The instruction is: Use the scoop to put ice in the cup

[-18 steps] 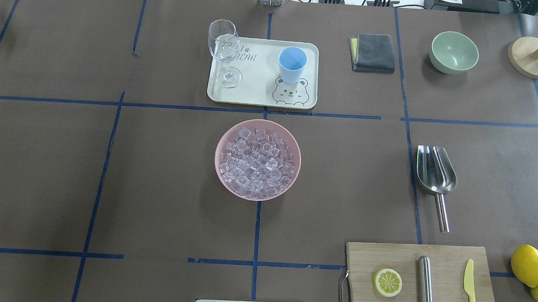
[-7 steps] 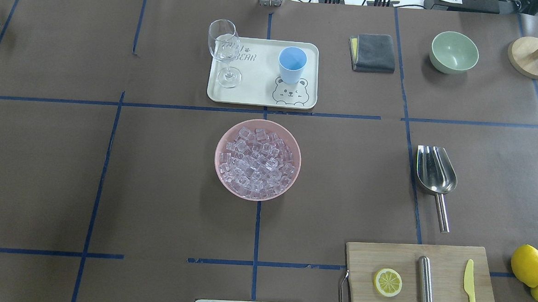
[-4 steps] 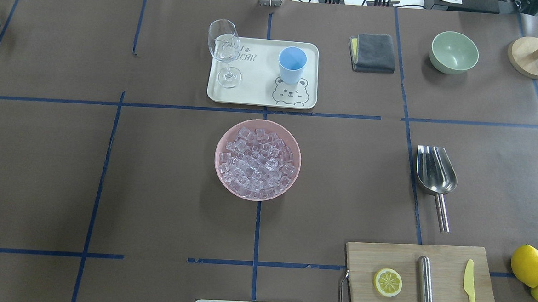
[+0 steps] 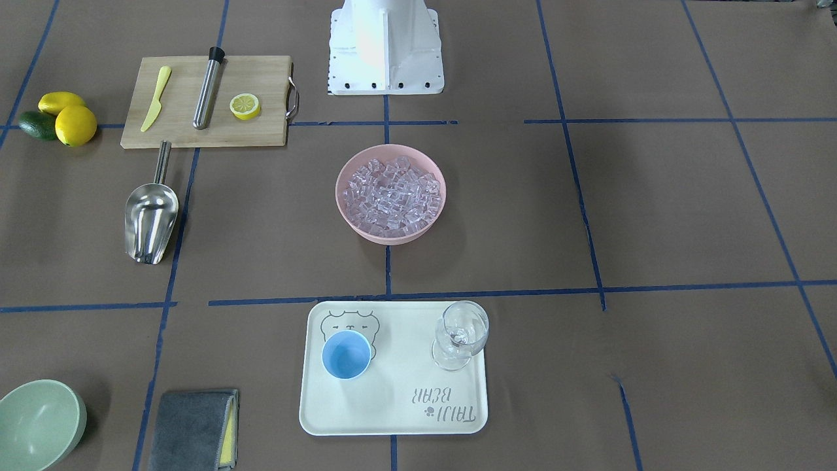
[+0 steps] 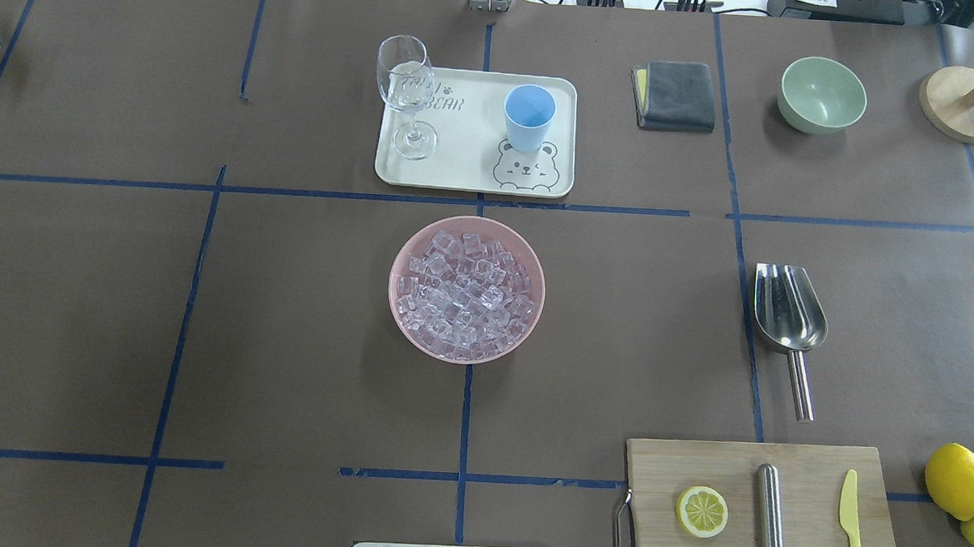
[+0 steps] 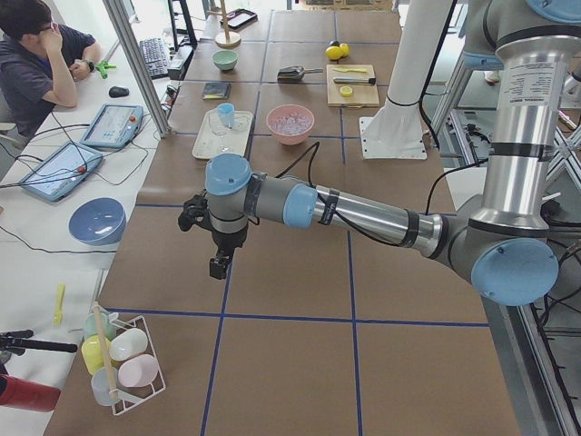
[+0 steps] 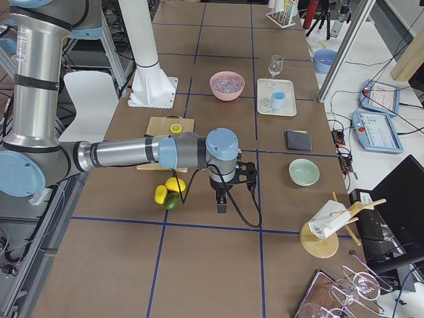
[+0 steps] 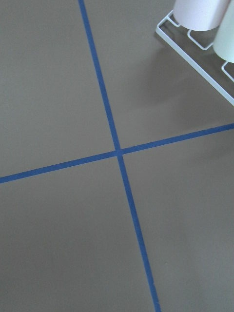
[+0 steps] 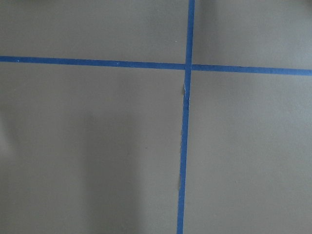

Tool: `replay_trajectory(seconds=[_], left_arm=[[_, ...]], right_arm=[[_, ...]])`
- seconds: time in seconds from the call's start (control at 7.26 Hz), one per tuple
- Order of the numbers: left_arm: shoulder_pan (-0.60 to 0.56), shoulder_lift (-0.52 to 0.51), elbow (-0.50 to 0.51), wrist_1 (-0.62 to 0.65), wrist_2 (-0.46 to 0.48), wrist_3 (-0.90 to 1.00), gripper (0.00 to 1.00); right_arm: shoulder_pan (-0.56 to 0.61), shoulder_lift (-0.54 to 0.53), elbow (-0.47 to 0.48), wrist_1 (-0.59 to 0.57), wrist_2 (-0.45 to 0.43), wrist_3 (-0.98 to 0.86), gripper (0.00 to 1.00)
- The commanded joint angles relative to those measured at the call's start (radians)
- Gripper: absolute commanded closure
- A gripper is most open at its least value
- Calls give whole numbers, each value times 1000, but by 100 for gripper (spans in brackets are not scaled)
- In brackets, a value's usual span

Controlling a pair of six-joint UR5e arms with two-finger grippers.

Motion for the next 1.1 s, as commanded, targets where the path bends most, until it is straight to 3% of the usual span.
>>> replay_trajectory(seconds=[0.0, 0.55, 0.96], left_arm=[[23, -34, 31, -163, 2, -4, 0], [195, -118, 43, -300, -7, -7, 0], [409, -119, 65, -680, 7, -16, 0]], right_arm=[[-1, 2, 3, 6, 1, 3, 0], [-10, 3, 3, 7, -1, 3, 0], [-24, 3, 3, 7, -1, 3, 0]])
